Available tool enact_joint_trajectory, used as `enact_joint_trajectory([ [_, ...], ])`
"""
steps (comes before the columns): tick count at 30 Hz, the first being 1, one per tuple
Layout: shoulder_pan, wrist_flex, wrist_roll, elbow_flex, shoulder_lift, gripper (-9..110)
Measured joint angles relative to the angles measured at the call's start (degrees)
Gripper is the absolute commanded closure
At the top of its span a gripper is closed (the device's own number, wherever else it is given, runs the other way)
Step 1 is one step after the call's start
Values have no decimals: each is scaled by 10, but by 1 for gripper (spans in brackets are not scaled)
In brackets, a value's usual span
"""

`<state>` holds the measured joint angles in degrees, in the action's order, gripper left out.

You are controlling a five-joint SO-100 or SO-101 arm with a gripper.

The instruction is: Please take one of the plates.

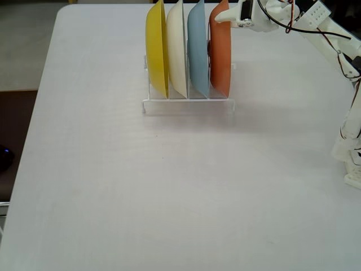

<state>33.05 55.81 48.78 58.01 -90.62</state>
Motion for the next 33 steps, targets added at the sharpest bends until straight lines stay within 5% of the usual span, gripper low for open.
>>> enact_joint_trajectory([
  [33,34,75,-87,-289,-43,102],
])
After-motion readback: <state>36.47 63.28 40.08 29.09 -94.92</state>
